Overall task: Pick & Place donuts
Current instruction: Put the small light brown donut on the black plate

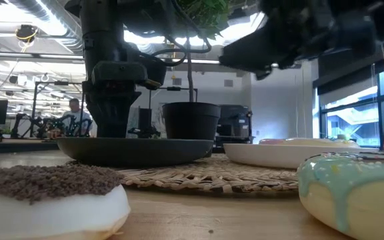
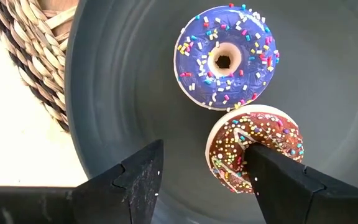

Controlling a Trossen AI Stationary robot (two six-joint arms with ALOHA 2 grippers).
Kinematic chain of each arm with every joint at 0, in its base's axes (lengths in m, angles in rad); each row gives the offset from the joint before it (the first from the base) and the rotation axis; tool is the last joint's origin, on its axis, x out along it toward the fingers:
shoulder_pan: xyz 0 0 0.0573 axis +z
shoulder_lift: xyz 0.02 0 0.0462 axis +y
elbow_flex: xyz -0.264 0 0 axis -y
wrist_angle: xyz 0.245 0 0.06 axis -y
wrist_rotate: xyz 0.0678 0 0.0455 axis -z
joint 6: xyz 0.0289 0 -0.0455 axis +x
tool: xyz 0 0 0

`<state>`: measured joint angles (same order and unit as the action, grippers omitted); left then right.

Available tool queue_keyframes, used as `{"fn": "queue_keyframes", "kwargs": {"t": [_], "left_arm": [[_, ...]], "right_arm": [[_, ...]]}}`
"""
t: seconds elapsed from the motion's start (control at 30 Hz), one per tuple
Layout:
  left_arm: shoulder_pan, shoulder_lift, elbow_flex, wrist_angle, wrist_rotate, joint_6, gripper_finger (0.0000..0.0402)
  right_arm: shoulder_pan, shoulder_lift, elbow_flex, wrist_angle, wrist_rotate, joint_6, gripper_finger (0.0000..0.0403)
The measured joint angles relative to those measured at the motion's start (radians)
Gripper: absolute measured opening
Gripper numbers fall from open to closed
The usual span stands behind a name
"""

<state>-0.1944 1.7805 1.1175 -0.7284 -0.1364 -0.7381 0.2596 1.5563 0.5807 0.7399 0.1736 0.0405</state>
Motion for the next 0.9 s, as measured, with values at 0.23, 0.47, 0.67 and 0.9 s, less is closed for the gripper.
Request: {"fn": "queue_keyframes", "kwargs": {"t": [0.23, 0.47, 0.67, 0.9], "left_arm": [[0.0, 0.0, 0.0, 0.003, 0.0, 0.0, 0.0216], [0.0, 0.0, 0.0, 0.004, 0.0, 0.0, 0.0221], [0.0, 0.0, 0.0, 0.008, 0.0, 0.0, 0.0217], [0.0, 0.0, 0.0, 0.007, 0.0, 0.0, 0.0215]], "right_arm": [[-0.005, 0.197, 0.215, -0.139, -0.011, -0.016, 0.0145], [-0.005, 0.365, 0.351, -0.141, -0.011, 0.035, 0.0145], [-0.004, 0.463, 0.431, -0.142, -0.011, 0.033, 0.0145], [-0.014, 0.531, 0.487, -0.149, -0.011, 0.034, 0.0145]]}}
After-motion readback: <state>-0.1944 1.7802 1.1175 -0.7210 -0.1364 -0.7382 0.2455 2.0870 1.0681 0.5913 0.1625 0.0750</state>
